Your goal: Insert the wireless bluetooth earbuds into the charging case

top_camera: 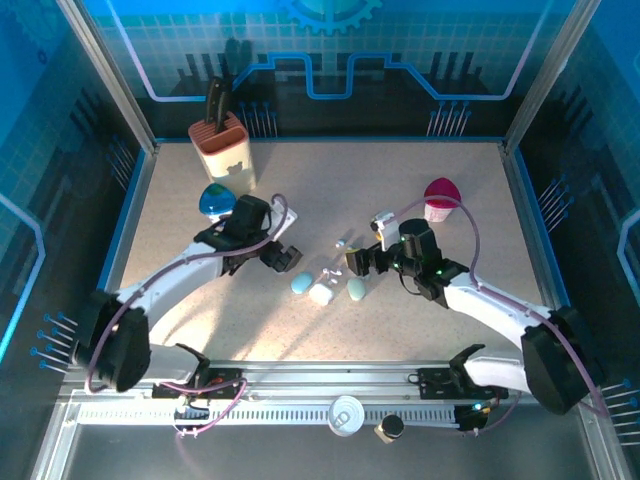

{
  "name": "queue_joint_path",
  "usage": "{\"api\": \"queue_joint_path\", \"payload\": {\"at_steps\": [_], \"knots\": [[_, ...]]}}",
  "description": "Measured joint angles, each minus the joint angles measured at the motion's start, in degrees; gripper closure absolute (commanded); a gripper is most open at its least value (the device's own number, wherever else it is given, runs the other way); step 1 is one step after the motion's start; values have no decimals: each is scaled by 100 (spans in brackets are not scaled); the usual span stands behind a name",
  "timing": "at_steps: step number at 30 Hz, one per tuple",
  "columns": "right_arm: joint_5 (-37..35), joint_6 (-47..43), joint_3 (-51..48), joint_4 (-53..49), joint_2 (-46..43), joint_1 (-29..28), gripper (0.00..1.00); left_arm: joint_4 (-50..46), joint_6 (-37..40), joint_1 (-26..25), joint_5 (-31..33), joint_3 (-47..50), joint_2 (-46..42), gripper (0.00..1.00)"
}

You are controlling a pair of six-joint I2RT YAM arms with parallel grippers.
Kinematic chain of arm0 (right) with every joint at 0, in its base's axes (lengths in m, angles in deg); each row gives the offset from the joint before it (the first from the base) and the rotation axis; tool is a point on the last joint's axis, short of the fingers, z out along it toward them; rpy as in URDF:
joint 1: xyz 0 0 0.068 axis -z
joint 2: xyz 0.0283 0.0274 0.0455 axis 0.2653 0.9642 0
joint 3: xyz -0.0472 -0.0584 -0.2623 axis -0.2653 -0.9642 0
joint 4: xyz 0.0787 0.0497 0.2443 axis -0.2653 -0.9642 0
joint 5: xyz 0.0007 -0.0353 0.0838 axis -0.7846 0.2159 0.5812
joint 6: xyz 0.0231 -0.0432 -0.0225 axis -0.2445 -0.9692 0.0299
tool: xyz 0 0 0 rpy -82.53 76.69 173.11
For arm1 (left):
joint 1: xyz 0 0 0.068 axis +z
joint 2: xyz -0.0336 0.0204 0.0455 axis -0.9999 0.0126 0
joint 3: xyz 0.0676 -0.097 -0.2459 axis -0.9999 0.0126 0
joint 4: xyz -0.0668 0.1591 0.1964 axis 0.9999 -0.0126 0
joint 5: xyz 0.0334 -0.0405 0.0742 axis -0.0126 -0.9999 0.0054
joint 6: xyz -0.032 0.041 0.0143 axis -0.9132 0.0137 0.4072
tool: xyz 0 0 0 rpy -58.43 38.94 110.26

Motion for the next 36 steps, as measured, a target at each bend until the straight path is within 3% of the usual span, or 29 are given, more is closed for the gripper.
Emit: {"api": "queue_joint_path", "payload": {"at_steps": [9,16,22,26,34,36], "knots": [[31,168,-9,55,306,-66,0,-1121,352,-33,170,-369,1073,3],[-98,168,-9,46,304,-96,0,-1174,540,-33,190,-608,1620,22],[-186,166,-9,31,284,-103,0,-1172,619,-33,201,-796,1971,27],[-205,166,-9,9,278,-103,0,-1154,636,-33,188,-870,2144,41],[-315,188,-9,-162,35,-103,0,-1137,743,-37,160,-870,2243,54],[-350,271,-7,-256,-74,-103,0,-1036,739,-37,177,-852,2232,63]]}}
